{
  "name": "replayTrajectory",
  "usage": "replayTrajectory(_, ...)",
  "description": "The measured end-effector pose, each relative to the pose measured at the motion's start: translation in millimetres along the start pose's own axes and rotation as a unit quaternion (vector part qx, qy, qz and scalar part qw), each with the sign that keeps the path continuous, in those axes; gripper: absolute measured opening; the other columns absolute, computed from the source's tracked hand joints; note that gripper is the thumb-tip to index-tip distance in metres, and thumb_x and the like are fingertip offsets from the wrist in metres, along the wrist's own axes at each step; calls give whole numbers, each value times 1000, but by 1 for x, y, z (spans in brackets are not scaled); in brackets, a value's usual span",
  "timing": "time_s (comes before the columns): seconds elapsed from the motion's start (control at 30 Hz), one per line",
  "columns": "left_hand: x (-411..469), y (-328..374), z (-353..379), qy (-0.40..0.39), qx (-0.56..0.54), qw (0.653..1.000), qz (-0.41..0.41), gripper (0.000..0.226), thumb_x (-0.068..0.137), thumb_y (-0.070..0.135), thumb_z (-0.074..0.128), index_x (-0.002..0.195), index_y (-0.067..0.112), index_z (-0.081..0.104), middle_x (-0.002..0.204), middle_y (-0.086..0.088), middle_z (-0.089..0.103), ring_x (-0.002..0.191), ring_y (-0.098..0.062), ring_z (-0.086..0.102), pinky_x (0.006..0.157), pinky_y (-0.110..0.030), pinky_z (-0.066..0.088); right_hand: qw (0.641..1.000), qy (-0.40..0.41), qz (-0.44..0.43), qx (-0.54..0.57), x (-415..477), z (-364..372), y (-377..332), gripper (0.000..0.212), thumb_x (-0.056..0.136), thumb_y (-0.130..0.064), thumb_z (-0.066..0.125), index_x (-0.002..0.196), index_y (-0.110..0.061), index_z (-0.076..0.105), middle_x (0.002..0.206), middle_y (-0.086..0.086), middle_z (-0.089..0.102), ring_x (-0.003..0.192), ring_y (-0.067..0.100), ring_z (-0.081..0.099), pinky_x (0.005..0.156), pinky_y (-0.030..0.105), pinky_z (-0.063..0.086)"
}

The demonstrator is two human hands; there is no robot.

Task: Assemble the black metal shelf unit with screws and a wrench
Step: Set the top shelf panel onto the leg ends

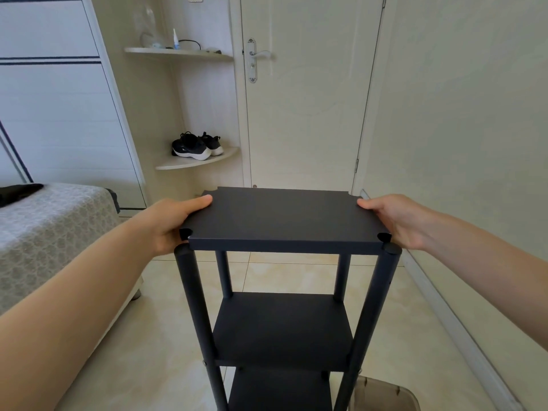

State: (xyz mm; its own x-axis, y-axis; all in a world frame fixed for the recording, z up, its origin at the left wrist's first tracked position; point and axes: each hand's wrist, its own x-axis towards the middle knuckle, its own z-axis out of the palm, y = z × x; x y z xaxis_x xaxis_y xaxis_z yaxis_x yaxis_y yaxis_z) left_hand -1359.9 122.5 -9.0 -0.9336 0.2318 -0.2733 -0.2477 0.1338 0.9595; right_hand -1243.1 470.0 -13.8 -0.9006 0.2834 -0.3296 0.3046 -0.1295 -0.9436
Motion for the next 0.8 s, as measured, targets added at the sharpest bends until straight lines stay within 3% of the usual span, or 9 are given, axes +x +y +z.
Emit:
replayTrajectory(0.43, -15, -20, 6, -26, -37, 999, 3, 28, 96, 30, 65, 103, 3, 67, 78, -6, 78, 60, -15, 73, 46, -22, 55, 999, -13, -3, -36, -7, -1, 9, 27, 104, -24, 44, 113, -8, 65, 88, 2, 77, 72, 16, 74, 53, 25, 57)
replayTrajectory(0.8, -10, -8, 4, -8, 0, 1000, -28, 28, 92, 37, 69, 104, 11, 67, 66, 0, 75, 51, -13, 70, 41, -23, 52, 1000, 9, -12, -23, -3, 0, 0, 27, 101, -22, 51, 118, -6, 63, 90, 4, 72, 66, 15, 72, 50, 23, 55)
